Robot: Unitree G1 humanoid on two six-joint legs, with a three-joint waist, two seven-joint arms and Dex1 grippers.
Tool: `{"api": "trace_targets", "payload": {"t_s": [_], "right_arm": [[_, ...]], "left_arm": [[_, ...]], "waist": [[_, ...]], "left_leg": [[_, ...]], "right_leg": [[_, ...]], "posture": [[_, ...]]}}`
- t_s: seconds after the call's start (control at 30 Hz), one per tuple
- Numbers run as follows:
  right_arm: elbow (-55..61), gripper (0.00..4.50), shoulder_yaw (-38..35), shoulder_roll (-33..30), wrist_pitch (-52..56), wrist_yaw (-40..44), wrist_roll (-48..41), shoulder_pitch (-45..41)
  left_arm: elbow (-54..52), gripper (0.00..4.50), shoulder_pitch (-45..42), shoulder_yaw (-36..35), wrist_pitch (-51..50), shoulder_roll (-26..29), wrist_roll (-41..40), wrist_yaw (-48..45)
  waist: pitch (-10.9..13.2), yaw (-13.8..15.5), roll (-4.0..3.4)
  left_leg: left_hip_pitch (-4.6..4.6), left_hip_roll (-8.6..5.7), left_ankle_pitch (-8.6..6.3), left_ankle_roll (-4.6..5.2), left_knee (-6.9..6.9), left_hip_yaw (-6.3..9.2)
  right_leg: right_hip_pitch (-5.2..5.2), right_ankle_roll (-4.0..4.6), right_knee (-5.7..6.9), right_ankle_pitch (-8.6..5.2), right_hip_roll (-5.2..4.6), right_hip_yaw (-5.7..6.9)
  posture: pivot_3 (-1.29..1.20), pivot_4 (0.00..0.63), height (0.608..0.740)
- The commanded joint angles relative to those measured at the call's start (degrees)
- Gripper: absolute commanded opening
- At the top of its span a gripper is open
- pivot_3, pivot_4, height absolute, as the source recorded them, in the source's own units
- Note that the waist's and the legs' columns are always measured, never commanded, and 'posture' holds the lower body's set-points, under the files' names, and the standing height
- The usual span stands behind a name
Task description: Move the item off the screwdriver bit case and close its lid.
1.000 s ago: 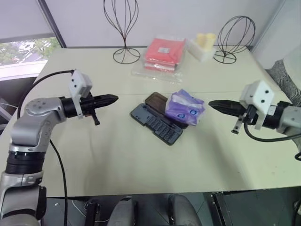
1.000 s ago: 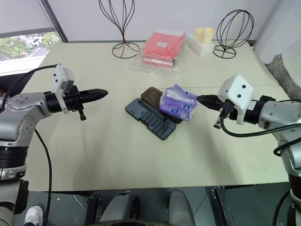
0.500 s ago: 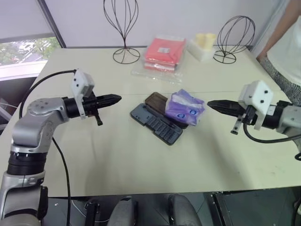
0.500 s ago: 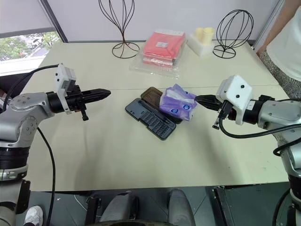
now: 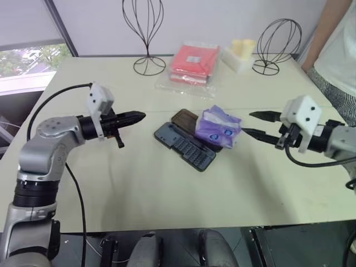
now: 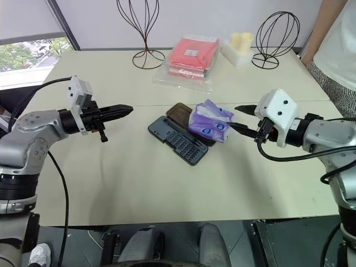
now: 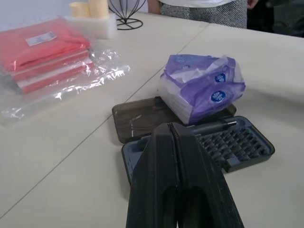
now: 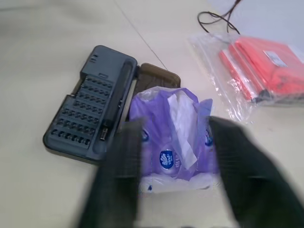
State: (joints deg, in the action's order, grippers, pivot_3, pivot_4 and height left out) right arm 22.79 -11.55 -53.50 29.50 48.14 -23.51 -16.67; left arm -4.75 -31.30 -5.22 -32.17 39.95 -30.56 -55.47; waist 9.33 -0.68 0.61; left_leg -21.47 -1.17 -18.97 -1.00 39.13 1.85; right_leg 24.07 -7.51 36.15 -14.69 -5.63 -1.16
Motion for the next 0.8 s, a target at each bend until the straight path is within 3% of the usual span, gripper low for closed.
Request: {"api": "trace_targets", "payload": {"t_s": [0.03, 0.33, 0.73, 0.8], "right_arm": [[-1.82, 4.47, 1.31, 2.36, -0.99, -2.04, 1.04, -2.62], [-17.36, 4.47, 7.03, 16.02, 2.65, -9.43, 2.37, -12.49], [-29.14, 4.47, 14.62, 18.84, -2.54, -9.73, 12.11, -13.50], [-29.48, 3.66, 14.43, 19.03, -2.86, -9.71, 12.44, -13.46]], "left_arm": [[-1.33, 0.00, -0.91, 0.05, 0.96, -0.38, 0.27, 0.34], [-1.73, 0.00, -0.28, 0.61, 1.38, -1.43, 0.81, 1.48], [-4.89, 0.00, 2.24, -0.44, 1.00, -1.09, 1.10, 4.15], [-5.24, 0.00, 2.47, -0.51, 0.95, -1.12, 1.07, 4.51]], "waist": [[0.00, -0.03, 0.00], [0.01, -0.17, -0.01], [0.01, -0.16, -0.02], [0.01, -0.18, -0.01]], "left_leg": [[0.00, 0.00, 0.00, 0.00, 0.00, 0.00], [-0.02, 0.00, 0.14, -0.25, -0.01, -0.02], [-0.08, -0.01, 0.17, -0.30, -0.02, -0.06], [-0.07, -0.01, 0.17, -0.30, -0.02, -0.05]], "right_leg": [[0.01, 0.00, 0.00, 0.00, 0.00, 0.00], [0.08, 0.00, 0.04, 0.00, 0.00, -0.01], [0.17, 0.00, 0.05, 0.00, -0.01, -0.03], [0.17, 0.00, 0.05, 0.00, -0.01, -0.02]], "posture": [[0.00, 0.150, 0.740], [0.00, 0.150, 0.740], [0.00, 0.150, 0.740], [0.00, 0.150, 0.740]]}}
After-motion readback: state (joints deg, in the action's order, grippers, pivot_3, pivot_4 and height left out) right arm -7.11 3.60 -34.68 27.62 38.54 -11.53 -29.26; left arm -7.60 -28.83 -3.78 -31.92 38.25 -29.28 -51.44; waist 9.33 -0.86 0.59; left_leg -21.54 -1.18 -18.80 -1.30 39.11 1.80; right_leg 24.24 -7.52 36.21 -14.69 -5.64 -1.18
